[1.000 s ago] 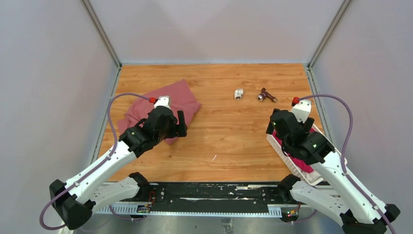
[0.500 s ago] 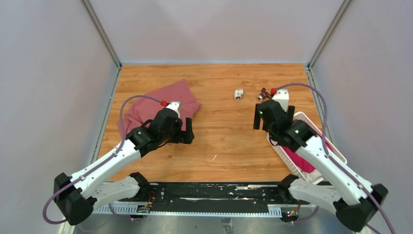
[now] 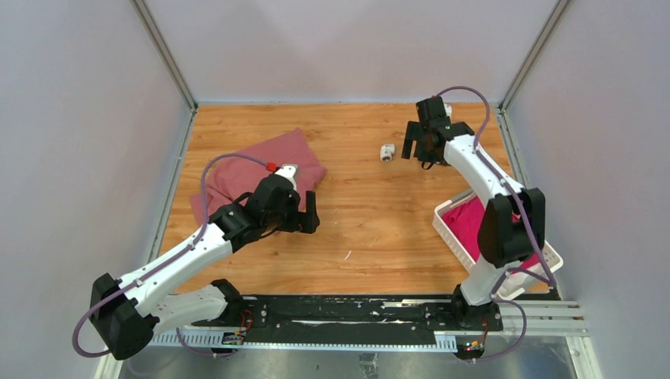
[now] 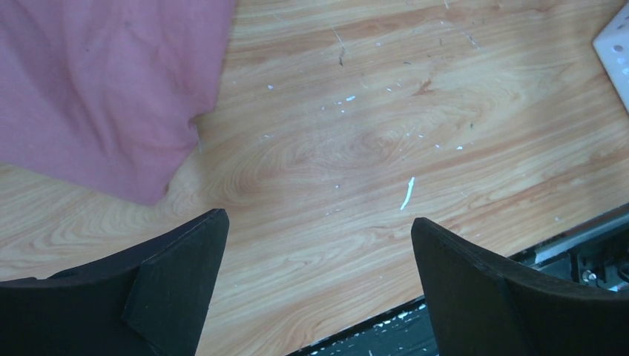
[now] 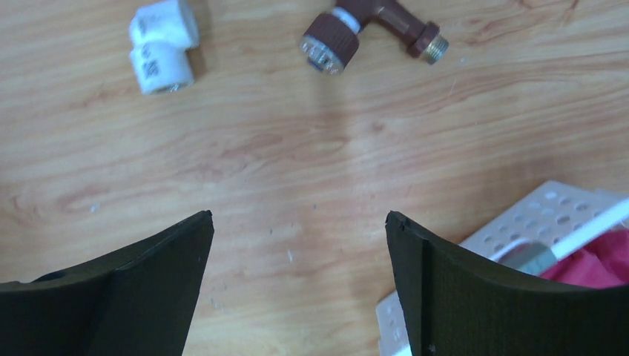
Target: Install the water faucets
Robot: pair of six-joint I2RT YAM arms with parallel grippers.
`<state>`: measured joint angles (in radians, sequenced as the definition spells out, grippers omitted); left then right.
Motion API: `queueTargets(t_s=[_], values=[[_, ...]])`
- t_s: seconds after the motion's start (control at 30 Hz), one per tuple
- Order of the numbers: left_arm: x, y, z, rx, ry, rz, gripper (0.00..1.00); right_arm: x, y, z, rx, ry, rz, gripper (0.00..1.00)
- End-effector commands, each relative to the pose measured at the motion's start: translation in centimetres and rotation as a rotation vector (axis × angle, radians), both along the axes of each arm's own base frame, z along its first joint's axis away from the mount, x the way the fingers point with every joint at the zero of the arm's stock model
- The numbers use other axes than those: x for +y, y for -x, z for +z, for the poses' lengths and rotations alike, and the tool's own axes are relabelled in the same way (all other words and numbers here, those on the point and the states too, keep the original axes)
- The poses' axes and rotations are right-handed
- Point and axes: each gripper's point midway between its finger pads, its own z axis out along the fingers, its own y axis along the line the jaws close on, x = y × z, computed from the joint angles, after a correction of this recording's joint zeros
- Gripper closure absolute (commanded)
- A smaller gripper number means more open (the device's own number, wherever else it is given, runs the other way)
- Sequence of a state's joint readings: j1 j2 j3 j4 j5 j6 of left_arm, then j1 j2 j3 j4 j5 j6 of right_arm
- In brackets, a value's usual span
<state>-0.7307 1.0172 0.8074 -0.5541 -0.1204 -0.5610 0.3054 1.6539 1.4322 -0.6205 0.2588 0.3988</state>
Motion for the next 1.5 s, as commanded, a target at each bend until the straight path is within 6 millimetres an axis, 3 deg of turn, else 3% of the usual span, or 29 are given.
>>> queueTargets(t_s=[0.0,0.23,0.53,0.83,0.9,1.0,1.1,1.2,1.47], values=[[0.5,-1.2,2.0,-0.072,-0.005,0.049,0.0,1.3,-2.3,-1.7,0.08,-0.118,0.065,0.09],[1.3,-1.3,2.7,-0.098,-0.023,0.07,0.0,5.5,-5.2,-4.1,0.145,-0.221,0.253,0.08],[-0.1,-0.5,1.5,-0.04,0.04,0.039,0.0,7.8,-9.2,-8.1,0.183,-0.255,0.227,0.19],[1.2,-0.3,1.6,-0.081,0.043,0.079,0.0,10.2,-10.2,-11.6,0.234,-0.262,0.242,0.29],[1.3,-0.2,1.5,-0.08,0.037,0.079,0.0,10.3,-10.2,-12.0,0.24,-0.256,0.232,0.35],[1.4,0.0,1.4,-0.07,0.034,0.076,0.0,10.3,-10.0,-12.1,0.245,-0.253,0.228,0.54],[1.4,0.1,1.3,-0.067,0.039,0.079,0.0,10.6,-8.9,-11.6,0.253,-0.247,0.247,0.7],[1.6,0.1,1.4,-0.075,0.035,0.087,0.0,11.6,-6.1,-11.1,0.279,-0.231,0.294,0.74],[3.3,-1.0,2.5,-0.133,-0.066,0.115,0.0,14.8,7.7,-12.7,0.385,-0.168,0.408,0.74]])
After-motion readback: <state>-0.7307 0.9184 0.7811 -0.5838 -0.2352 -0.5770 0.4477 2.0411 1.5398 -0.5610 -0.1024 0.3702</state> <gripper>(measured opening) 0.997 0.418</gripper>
